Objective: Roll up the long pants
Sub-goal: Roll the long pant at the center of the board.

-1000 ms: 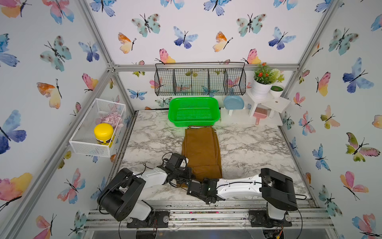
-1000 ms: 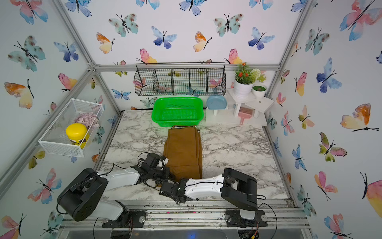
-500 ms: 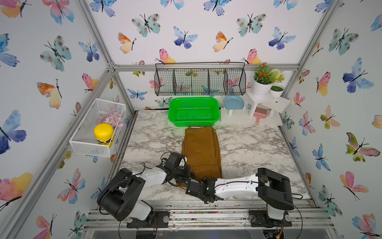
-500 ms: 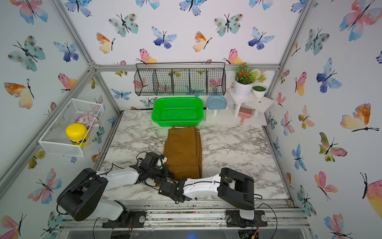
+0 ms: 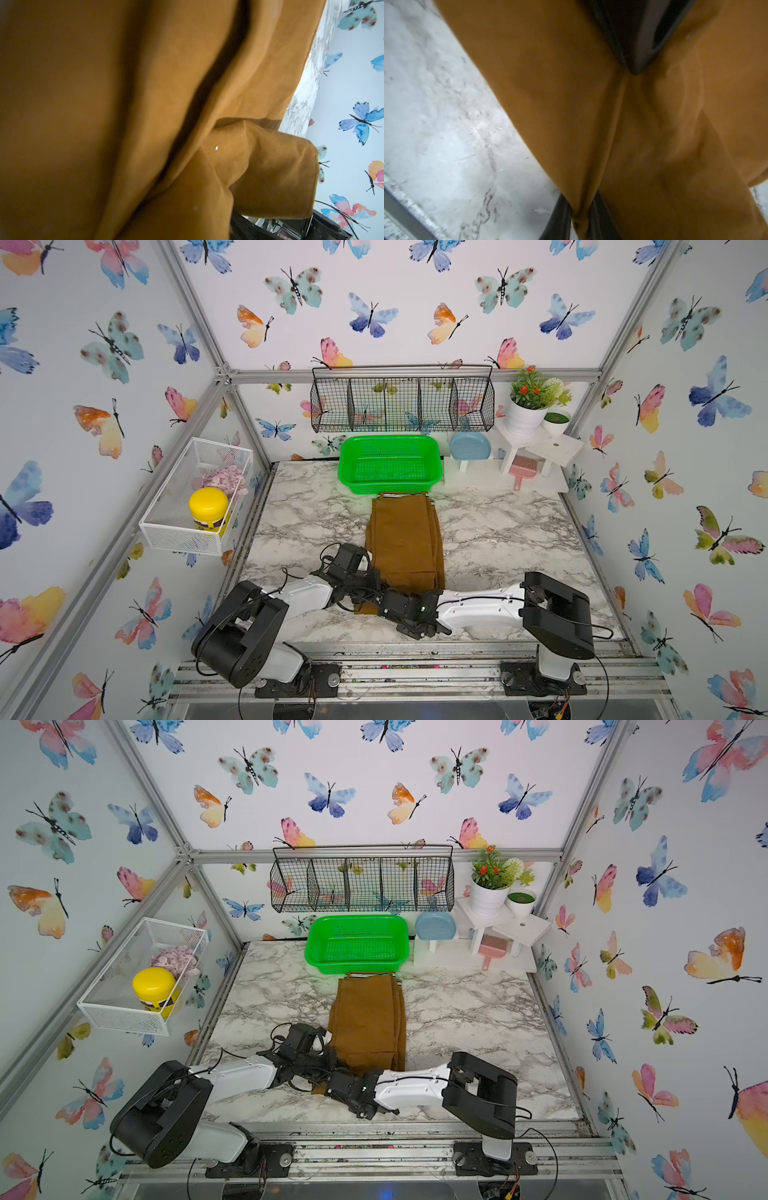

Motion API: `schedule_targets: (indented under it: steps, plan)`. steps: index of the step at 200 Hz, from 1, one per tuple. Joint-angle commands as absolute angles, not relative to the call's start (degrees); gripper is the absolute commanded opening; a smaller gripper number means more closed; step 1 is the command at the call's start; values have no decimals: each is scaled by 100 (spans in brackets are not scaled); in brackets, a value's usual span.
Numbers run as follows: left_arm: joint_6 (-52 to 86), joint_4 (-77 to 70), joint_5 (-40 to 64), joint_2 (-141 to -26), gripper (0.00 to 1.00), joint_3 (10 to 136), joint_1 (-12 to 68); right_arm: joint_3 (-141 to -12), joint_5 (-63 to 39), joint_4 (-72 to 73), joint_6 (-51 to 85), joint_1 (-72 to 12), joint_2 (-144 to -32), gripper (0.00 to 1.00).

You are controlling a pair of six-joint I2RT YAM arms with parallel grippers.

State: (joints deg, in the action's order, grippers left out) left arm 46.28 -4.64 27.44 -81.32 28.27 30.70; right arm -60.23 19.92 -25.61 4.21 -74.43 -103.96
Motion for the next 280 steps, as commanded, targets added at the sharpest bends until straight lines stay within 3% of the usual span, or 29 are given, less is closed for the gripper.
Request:
schedule_targets:
  steps: [1, 74, 124, 162, 214, 233, 280]
  plan:
    - [4263, 256, 2568, -7953, 0, 2791, 3081, -5765, 1597, -2558, 917, -6827, -10570, 15]
    - [3961, 1354, 2260, -6986, 0, 3528, 2914, -6809, 57, -3597, 876, -6153, -10152, 15]
    - [3807, 1656, 2186, -6817, 0, 3725, 2763, -7493, -1668, -4101, 774, -5836, -10075, 16]
    - [3668, 1638, 2215, -6850, 0, 3666, 2569, -7435, -2863, -4028, 915, -5685, -9787, 16]
    - [3510, 1833, 2477, -6818, 0, 4166, 2264, -6631, -5231, -3000, 1552, -5150, -9551, 19]
    - [3463, 1980, 2526, -6768, 0, 4504, 2259, -6470, -5502, -2785, 1653, -5141, -9718, 20]
    - [3502, 2051, 2607, -6687, 0, 4646, 2250, -6603, -4974, -2990, 1340, -5142, -10038, 19]
